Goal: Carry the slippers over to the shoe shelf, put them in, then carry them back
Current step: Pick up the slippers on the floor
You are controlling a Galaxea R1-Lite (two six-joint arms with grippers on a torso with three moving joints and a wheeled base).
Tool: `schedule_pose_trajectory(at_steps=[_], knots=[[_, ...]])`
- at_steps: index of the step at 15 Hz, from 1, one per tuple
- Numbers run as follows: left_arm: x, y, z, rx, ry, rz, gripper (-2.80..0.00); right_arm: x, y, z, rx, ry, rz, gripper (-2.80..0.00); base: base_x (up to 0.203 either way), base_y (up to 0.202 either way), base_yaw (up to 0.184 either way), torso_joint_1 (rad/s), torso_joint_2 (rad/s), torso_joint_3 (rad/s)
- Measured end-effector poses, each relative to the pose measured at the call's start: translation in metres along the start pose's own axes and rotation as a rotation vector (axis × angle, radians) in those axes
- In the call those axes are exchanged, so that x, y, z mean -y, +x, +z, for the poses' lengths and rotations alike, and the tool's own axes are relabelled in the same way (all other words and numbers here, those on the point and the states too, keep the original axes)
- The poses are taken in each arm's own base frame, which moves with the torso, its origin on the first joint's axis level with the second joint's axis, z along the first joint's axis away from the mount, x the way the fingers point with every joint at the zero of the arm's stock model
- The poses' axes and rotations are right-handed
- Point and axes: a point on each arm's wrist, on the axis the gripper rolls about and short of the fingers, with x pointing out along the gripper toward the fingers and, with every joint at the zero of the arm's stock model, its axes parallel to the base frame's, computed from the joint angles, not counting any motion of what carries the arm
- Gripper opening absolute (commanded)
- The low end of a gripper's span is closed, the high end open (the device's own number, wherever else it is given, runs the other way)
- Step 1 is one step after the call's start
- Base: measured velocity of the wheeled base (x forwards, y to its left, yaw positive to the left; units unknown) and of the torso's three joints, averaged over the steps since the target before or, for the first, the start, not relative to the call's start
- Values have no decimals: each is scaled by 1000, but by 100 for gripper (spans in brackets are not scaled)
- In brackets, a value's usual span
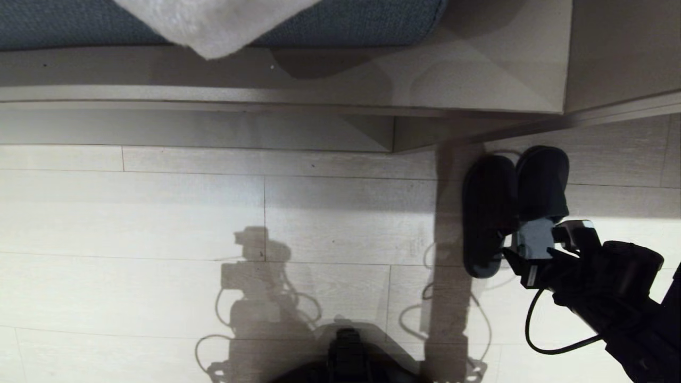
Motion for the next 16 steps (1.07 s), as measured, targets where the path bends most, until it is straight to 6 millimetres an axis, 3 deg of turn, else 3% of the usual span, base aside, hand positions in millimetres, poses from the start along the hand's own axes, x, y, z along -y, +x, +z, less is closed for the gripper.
schedule_pose_trajectory(at_steps=[11,16], knots=[[0,0,0,0,0,0,-280,13,52,36,211,0,39,0,0,0,0,0,0,0],[0,0,0,0,0,0,-280,11,63,36,230,-1,55,0,0,0,0,0,0,0]])
